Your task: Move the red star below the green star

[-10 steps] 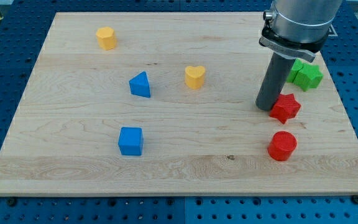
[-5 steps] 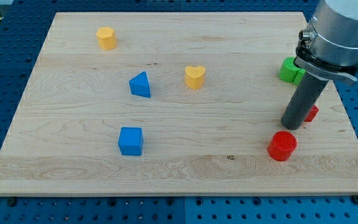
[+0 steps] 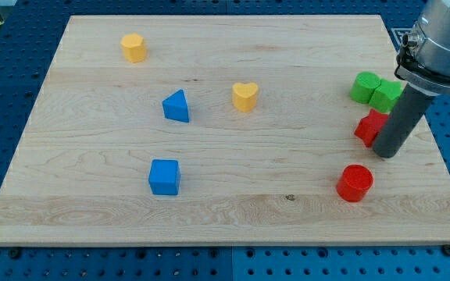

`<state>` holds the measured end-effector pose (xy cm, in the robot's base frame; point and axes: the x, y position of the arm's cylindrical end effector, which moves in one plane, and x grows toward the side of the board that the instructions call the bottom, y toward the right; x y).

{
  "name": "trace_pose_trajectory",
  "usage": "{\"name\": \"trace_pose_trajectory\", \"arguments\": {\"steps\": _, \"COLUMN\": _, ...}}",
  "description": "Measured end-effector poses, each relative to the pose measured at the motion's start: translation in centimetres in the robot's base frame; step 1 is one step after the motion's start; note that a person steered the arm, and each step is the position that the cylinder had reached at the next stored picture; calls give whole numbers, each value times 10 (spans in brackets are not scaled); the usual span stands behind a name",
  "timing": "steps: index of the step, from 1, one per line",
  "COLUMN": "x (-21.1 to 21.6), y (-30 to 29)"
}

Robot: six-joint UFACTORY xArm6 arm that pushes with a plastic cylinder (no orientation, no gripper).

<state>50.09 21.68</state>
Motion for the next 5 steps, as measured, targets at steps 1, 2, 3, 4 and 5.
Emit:
{"name": "trace_pose_trajectory", "arguments": {"steps": 1, "x": 9, "y": -24}}
{"name": "trace_pose_trajectory", "arguments": {"steps": 2, "x": -7, "y": -46}}
{"name": "trace_pose_trajectory", "arguments": {"steps": 3, "x": -26, "y": -21}}
{"name": "trace_pose_trajectory", "arguments": {"steps": 4, "x": -10, "y": -8}}
{"name": "trace_pose_trajectory", "arguments": {"steps": 5, "x": 13, "y": -8}}
